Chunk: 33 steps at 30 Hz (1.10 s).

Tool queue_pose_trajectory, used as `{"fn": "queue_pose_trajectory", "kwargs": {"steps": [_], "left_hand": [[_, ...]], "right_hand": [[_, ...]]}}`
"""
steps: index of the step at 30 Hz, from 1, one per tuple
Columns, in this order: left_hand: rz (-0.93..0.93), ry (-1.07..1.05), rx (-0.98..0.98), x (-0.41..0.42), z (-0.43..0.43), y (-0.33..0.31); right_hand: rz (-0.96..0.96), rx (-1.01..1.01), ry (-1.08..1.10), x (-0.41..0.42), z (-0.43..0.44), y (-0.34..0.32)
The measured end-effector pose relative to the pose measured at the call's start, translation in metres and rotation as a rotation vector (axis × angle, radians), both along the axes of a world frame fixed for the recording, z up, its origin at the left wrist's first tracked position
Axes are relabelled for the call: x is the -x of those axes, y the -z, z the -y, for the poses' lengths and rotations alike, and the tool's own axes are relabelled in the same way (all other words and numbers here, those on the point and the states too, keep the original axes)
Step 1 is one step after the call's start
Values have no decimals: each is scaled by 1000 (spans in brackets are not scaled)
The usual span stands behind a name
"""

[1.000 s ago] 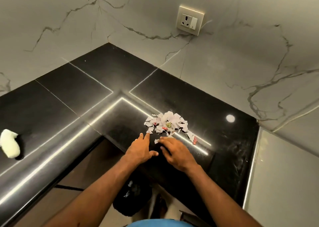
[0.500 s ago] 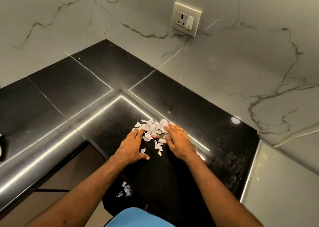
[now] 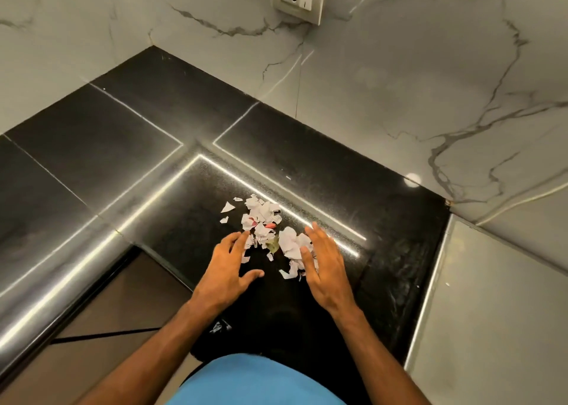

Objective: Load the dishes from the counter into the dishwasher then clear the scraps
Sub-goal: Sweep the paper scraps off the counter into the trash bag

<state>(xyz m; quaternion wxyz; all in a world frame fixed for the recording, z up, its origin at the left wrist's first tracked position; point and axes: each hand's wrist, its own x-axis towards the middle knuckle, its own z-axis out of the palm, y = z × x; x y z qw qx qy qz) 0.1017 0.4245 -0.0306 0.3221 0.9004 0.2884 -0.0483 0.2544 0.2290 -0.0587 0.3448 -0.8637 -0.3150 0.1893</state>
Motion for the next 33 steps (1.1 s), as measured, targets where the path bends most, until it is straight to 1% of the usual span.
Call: {"fn": "queue_pose_trajectory", "kwargs": {"steps": [1, 3, 6, 8, 11, 13, 15, 18, 22, 24, 25, 27, 30, 31, 33], "left_hand": [[-19, -6, 7, -1, 0, -1], [-53, 53, 18, -4, 1, -2], [-38, 165, 47, -6, 9, -1], [-10, 200, 75, -5, 15, 0], [95, 90, 137, 2, 19, -3], [175, 2, 120, 6, 18, -4], [198, -39, 93, 7, 14, -2], [112, 4, 39, 0, 2, 1], [21, 156, 21, -7, -5, 2], [2, 167, 60, -6, -3, 2], [0, 160, 91, -4, -3, 2], [-10, 151, 134, 0, 0, 1], [-63, 163, 146, 2, 5, -3], [-77, 164, 139, 2, 8, -3], [-84, 159, 131, 0, 13, -4]], "right_hand": [[-1, 11, 20, -1, -3, 0], [-15, 51, -6, -3, -12, 2], [43, 124, -161, 6, -23, 6], [60, 114, -263, 15, -25, 10], [7, 20, -245, 20, -24, 9], [-1, -4, -213, 18, -25, 4], [26, 3, -241, 15, -32, -1], [87, 29, -374, 13, -47, -3], [135, 69, -528, 17, -53, 2], [135, -2, -477, 20, -42, -2], [134, -53, -400, 23, -33, -4], [123, -115, -171, 28, -10, -7], [48, -48, 149, 39, 19, -2], [13, -12, 207, 44, 22, 2], [-1, 45, 215, 55, 17, 9]]}}
